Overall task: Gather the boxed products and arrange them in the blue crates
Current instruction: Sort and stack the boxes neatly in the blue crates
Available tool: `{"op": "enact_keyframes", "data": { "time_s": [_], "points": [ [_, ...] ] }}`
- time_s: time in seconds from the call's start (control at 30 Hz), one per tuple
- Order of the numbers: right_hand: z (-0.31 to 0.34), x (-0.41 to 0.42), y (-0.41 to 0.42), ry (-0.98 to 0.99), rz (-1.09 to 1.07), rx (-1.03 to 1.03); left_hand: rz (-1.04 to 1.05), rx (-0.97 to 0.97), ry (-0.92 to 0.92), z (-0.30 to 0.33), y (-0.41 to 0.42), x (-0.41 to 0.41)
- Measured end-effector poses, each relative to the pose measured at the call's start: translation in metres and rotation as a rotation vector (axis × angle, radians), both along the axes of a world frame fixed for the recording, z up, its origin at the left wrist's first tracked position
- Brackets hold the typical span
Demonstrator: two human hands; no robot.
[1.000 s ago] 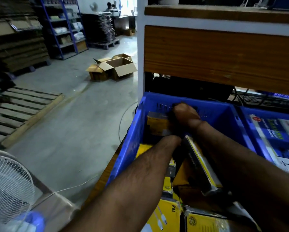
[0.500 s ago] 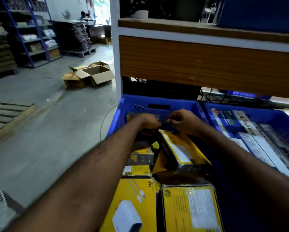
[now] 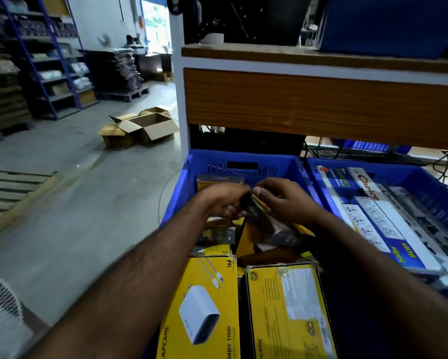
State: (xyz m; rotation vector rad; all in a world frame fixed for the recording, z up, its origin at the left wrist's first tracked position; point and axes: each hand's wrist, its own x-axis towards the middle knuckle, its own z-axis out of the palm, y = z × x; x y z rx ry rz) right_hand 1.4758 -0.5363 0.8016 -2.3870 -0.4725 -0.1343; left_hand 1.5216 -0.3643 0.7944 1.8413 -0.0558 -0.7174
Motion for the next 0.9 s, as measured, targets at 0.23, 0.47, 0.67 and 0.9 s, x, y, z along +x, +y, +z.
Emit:
{"op": "enact_keyframes", "data": {
  "time_s": [0.23,0.47,0.67,0.9],
  "points": [
    [0.011,-0.002,-0.006,-0.299,0.076,-0.076,0.472,-0.212,0.068,0.019,0.029,0.013],
    [0.001,0.007,-0.003,-0.052,-0.377,0.674,0.363,-0.296,-0.019,0.014,0.037,0.012],
    [0.004,0.0,-0.001,0.186,-0.348,0.896,0.244,-0.402,-0.11,0.015,0.031,0.013],
    [0.006,0.008,-0.008,0.258,-0.291,1.153,0.243,-0.45,-0.267,0.01,0.026,0.018]
  ]
}}
